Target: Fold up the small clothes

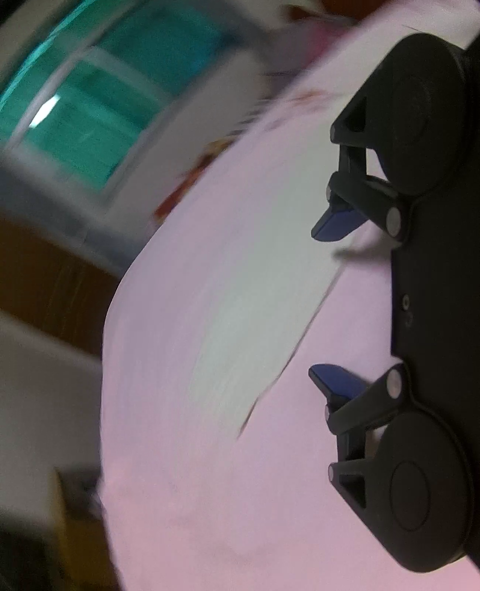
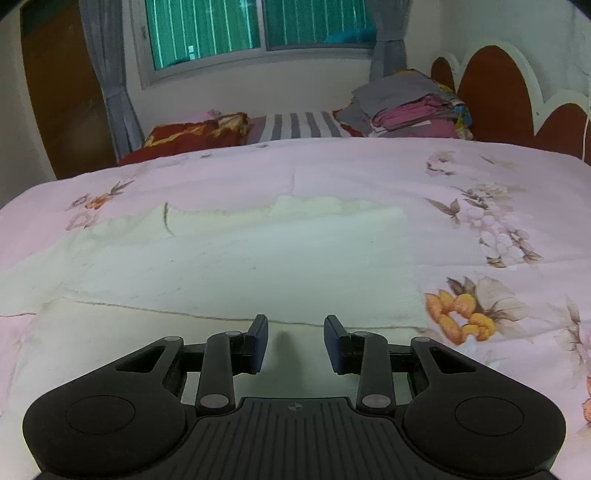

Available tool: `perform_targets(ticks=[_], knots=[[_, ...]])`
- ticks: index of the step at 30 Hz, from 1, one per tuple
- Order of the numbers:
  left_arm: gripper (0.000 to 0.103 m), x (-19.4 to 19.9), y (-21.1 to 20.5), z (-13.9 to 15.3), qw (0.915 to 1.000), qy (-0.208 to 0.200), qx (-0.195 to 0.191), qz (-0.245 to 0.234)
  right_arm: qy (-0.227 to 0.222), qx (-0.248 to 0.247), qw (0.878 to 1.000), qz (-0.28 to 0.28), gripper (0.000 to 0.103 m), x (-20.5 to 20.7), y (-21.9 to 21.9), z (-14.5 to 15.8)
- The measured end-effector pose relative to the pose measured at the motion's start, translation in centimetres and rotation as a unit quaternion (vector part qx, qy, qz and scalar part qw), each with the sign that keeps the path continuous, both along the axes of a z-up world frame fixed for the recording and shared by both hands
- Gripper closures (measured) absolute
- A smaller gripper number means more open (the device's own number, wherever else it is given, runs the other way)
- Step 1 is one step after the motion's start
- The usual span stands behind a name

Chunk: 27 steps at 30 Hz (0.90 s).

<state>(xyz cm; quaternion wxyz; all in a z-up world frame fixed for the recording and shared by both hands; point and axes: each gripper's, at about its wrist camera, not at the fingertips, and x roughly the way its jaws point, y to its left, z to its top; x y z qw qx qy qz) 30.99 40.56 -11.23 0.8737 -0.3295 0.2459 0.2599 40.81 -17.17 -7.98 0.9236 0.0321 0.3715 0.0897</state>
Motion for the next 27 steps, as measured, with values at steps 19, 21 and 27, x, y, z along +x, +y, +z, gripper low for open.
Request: perform_targets(ticks=[19,21,27], knots=[[0.099,4.8,6.1,-1.2,0.9906,-0.086,-0.104,0.019,0.0,0.005,1.0,-0.028,0.068,-0.3,0.0,0.4],[0.099,5.8,5.1,-0.6,0.9906,-0.094,-0.099,0.003,-0.001,0.007,0.999,-0.034,0.068,-0.3,-0.5,0.4],[0.099,11.6,-1.7,1.6,0.9858,-0.106,-0.084,-0.1,-0.003,0.018,0.999,-0.051,0.068,-0.4,-2.3,0.4]])
